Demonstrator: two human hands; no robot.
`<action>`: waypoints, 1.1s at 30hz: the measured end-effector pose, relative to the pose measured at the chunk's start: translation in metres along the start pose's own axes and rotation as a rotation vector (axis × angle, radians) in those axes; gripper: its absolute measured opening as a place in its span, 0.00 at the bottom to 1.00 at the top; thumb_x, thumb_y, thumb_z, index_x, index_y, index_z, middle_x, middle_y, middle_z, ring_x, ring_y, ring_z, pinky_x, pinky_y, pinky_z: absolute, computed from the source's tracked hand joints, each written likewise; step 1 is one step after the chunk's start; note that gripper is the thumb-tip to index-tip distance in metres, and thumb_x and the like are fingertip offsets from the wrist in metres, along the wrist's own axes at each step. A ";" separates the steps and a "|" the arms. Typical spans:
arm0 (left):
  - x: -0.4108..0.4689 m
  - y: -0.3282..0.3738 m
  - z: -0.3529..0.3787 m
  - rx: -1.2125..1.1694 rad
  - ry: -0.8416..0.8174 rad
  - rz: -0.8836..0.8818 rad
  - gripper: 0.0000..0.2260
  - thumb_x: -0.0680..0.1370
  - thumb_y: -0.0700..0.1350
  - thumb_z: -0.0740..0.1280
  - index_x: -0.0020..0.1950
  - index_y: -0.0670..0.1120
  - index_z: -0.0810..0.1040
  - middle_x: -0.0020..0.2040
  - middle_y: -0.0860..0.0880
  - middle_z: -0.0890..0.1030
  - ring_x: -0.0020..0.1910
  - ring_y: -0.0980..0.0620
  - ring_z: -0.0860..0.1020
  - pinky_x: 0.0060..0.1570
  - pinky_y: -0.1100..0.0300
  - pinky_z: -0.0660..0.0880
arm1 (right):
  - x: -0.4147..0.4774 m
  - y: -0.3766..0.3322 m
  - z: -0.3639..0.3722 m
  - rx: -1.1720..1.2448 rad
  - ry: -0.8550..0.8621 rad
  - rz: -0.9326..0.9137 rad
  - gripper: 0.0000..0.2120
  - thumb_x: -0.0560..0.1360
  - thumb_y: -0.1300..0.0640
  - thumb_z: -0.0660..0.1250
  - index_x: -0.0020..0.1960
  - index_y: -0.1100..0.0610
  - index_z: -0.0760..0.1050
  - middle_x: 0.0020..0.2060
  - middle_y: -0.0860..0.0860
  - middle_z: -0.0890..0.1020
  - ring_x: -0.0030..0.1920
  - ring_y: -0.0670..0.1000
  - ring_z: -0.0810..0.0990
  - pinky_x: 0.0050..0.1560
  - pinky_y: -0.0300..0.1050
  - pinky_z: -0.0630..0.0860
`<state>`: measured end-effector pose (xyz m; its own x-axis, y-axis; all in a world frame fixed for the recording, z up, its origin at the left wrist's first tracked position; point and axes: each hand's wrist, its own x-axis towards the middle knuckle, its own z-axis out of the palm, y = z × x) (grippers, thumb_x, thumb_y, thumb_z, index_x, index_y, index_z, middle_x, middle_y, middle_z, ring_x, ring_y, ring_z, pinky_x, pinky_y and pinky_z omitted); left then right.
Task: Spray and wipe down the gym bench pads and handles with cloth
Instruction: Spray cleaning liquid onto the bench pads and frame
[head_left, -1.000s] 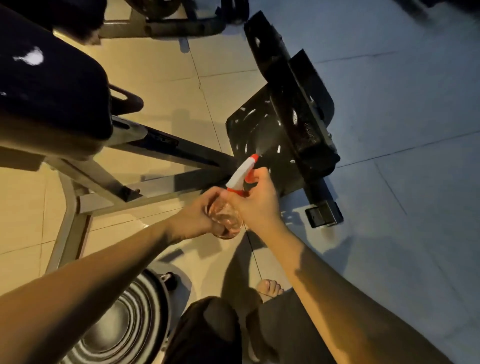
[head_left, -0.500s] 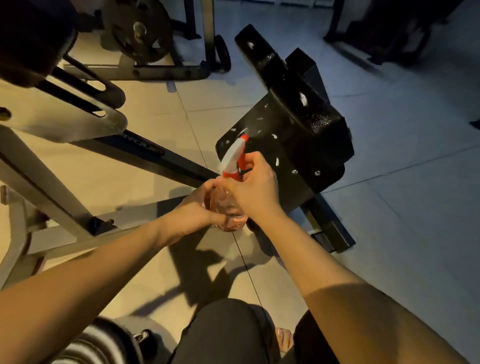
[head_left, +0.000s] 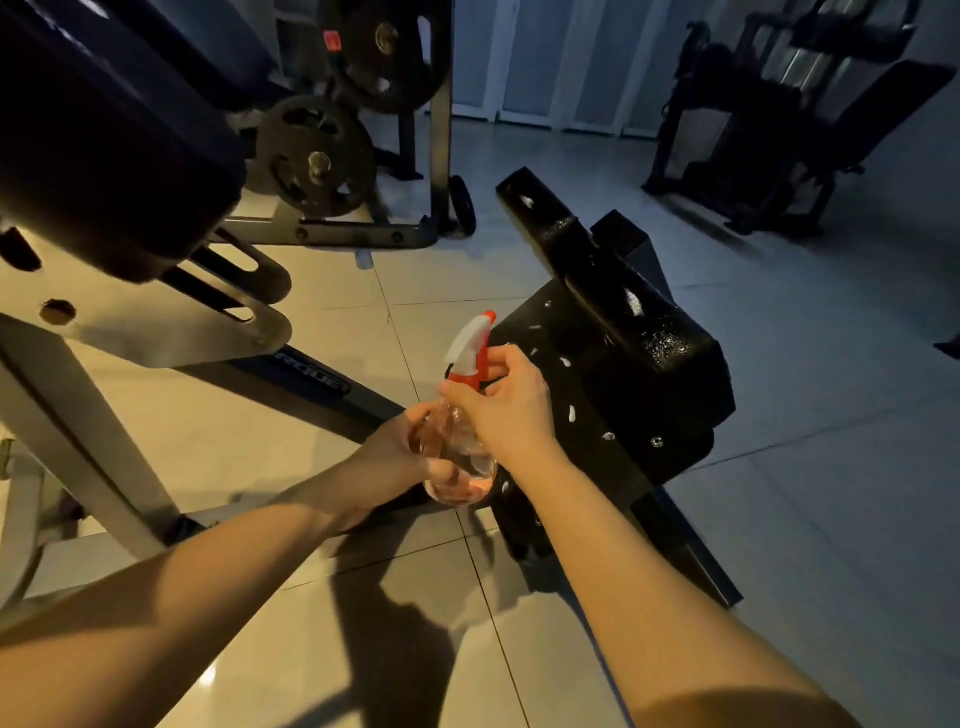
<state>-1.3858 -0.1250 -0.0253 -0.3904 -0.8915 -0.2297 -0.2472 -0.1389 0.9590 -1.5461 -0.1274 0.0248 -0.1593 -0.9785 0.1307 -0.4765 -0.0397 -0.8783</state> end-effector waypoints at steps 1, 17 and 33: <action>0.004 0.000 0.000 0.002 0.009 0.003 0.34 0.66 0.43 0.79 0.69 0.59 0.73 0.60 0.54 0.84 0.62 0.54 0.81 0.68 0.46 0.75 | 0.004 0.000 0.001 0.009 0.005 0.000 0.22 0.71 0.47 0.78 0.59 0.45 0.71 0.50 0.41 0.79 0.50 0.43 0.80 0.53 0.44 0.80; 0.019 0.002 0.004 0.044 0.042 0.036 0.35 0.66 0.44 0.83 0.69 0.54 0.73 0.60 0.53 0.83 0.62 0.53 0.80 0.67 0.48 0.76 | 0.021 0.010 -0.003 0.045 -0.063 0.024 0.29 0.73 0.48 0.77 0.69 0.50 0.70 0.59 0.45 0.77 0.56 0.46 0.79 0.53 0.42 0.78; -0.009 -0.045 0.013 0.257 -0.400 -0.188 0.46 0.56 0.56 0.84 0.72 0.46 0.75 0.66 0.45 0.81 0.66 0.45 0.79 0.70 0.45 0.73 | -0.070 0.064 -0.010 0.129 0.080 0.381 0.23 0.72 0.49 0.79 0.57 0.51 0.69 0.46 0.42 0.77 0.46 0.43 0.78 0.48 0.42 0.77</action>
<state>-1.3824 -0.1053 -0.0681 -0.6147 -0.6196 -0.4880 -0.5362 -0.1255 0.8347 -1.5740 -0.0589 -0.0358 -0.3729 -0.9094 -0.1845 -0.2585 0.2928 -0.9206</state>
